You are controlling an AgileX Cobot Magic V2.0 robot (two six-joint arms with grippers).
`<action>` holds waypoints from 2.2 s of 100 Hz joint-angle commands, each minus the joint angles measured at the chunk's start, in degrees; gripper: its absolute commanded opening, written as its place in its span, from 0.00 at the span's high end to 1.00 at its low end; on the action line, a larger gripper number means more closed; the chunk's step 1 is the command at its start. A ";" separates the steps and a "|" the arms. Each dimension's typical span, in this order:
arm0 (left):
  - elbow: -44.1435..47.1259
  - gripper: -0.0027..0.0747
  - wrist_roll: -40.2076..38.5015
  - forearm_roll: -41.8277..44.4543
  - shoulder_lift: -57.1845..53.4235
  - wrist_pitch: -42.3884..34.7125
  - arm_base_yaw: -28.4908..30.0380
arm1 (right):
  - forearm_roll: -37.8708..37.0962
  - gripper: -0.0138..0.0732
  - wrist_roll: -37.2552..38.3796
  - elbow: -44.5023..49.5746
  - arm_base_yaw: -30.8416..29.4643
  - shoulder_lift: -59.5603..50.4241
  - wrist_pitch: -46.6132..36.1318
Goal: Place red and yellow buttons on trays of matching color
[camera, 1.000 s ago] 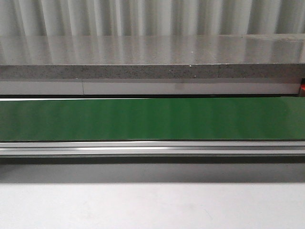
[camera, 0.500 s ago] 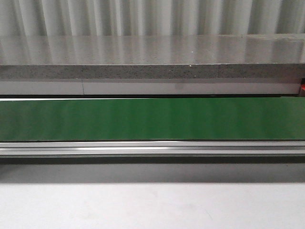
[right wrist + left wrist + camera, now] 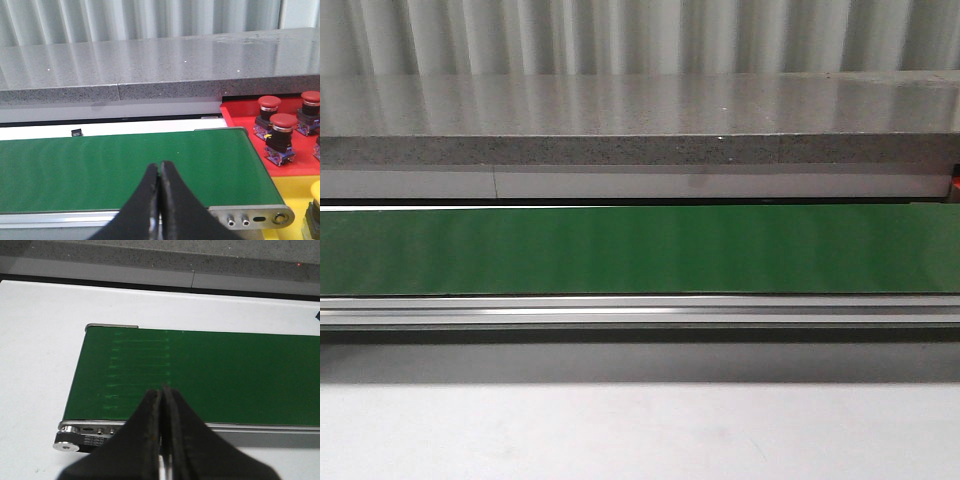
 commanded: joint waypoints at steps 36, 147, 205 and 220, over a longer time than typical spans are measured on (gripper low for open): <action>-1.56 0.99 -0.15 -0.59 -0.05 -4.25 -0.40 | 0.08 0.92 -0.40 0.10 -0.35 -0.92 -4.85; 25.99 0.99 -11.28 10.55 -28.03 -24.81 -1.04 | 0.08 0.92 -0.40 0.10 -0.35 -0.92 -4.62; 34.14 0.99 -14.12 13.10 -34.56 -30.23 -4.80 | 0.08 0.92 -0.40 0.10 -0.35 -0.92 -4.62; 34.03 0.99 -14.12 13.19 -34.56 -32.99 -4.80 | 0.08 0.92 -0.40 0.10 -0.35 -0.92 -4.62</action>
